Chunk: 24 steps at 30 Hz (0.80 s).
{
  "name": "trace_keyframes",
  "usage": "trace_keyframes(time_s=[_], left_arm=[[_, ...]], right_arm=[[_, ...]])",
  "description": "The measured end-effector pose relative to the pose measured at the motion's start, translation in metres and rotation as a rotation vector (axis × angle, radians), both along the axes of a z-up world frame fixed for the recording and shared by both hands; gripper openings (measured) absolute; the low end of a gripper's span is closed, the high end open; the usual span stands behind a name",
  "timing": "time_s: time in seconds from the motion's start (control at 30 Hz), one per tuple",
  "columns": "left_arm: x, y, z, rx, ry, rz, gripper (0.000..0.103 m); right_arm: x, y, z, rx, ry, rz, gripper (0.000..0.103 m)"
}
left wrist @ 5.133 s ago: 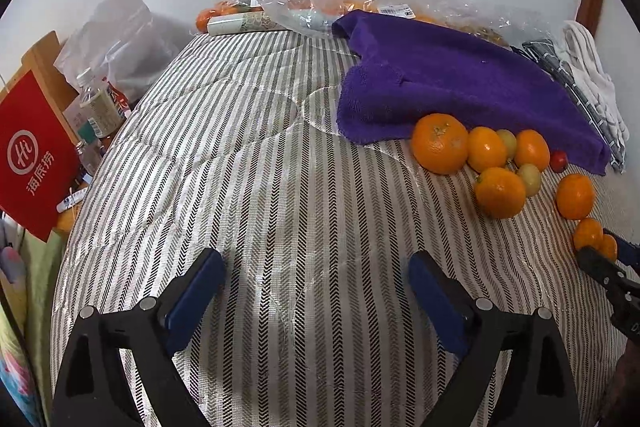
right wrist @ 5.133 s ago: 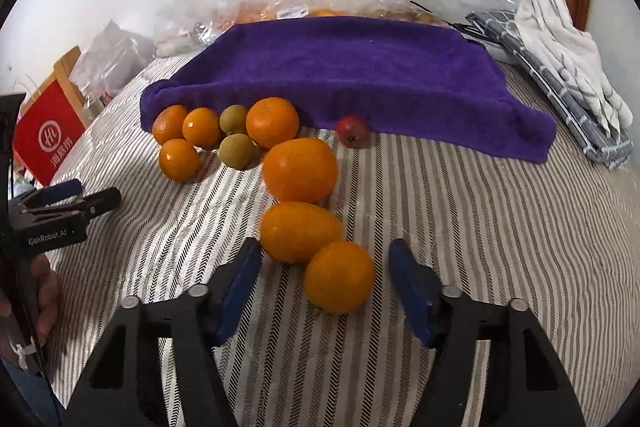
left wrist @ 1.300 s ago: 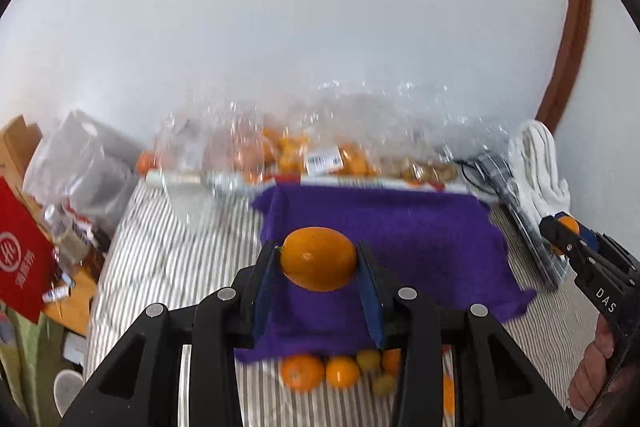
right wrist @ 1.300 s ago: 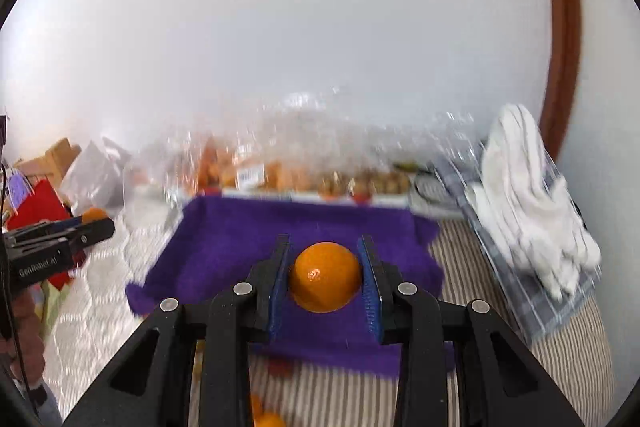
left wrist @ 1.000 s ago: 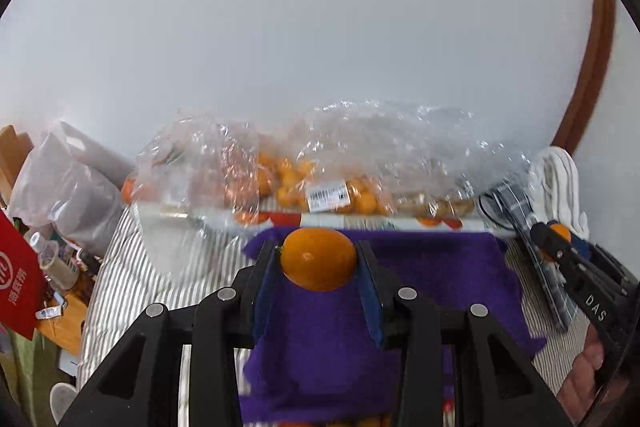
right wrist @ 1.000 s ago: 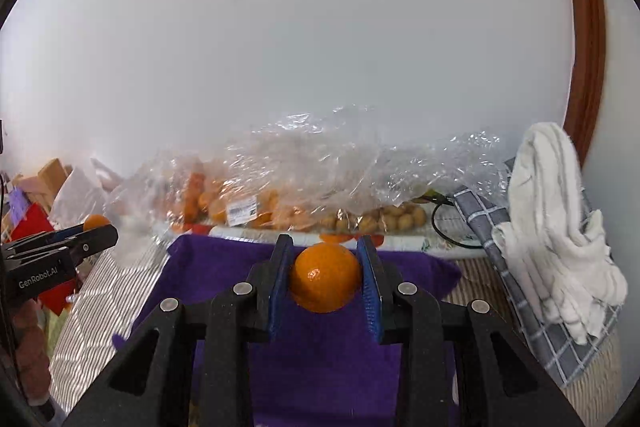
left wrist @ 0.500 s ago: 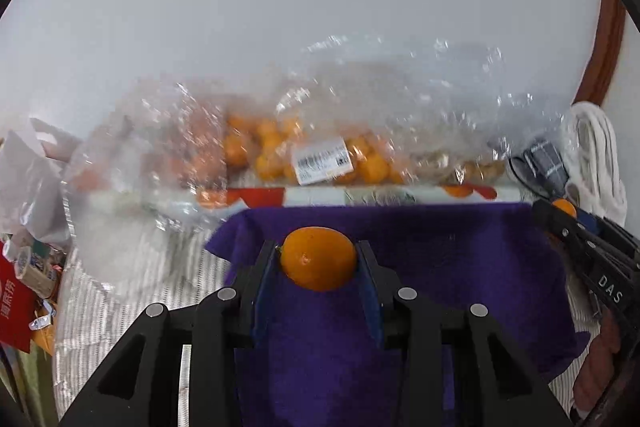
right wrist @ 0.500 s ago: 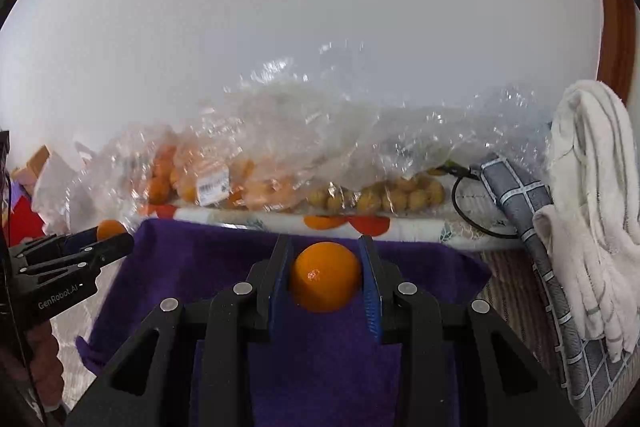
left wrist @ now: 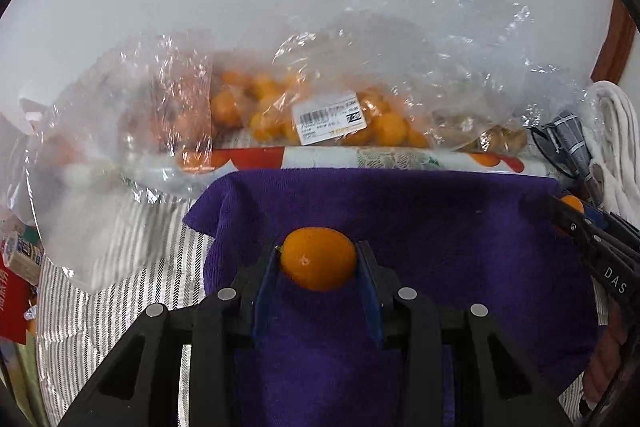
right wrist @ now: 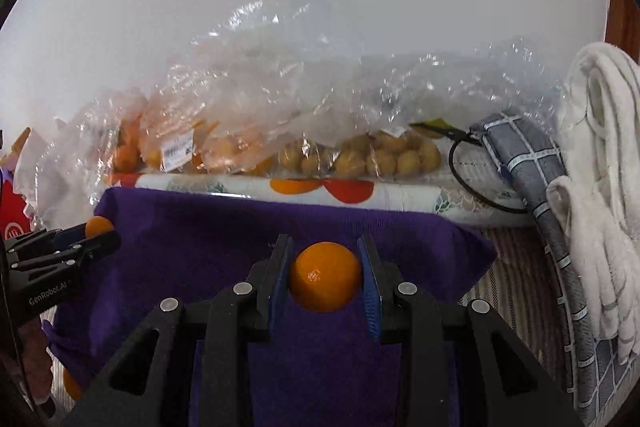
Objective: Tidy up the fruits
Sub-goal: 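Carry both held oranges up over the purple towel, then open both grippers to drop the oranges onto the purple towel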
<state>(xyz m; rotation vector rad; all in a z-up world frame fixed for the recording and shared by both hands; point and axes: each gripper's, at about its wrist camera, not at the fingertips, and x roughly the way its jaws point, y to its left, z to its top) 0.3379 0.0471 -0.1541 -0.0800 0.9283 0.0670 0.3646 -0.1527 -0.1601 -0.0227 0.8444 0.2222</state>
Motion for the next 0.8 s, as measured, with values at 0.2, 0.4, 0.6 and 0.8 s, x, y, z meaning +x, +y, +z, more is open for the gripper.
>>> trace_keyframes(time_s=[0.2,0.4,0.6,0.8], left_arm=[[0.003,0.002,-0.009,-0.009,0.02,0.01,0.036],[0.006,-0.003,-0.013,0.01,0.038,-0.006,0.036],[0.01,-0.005,-0.015,0.023,0.057,-0.007,0.036],[0.012,-0.008,-0.021,0.027,0.076,-0.006,0.036]], right_arm=[[0.003,0.004,-0.01,-0.021,0.022,0.015,0.033],[0.006,0.006,-0.012,-0.047,0.046,0.01,0.033],[0.009,0.005,-0.016,-0.08,0.079,0.008,0.033],[0.012,0.006,-0.021,-0.092,0.114,0.013,0.033]])
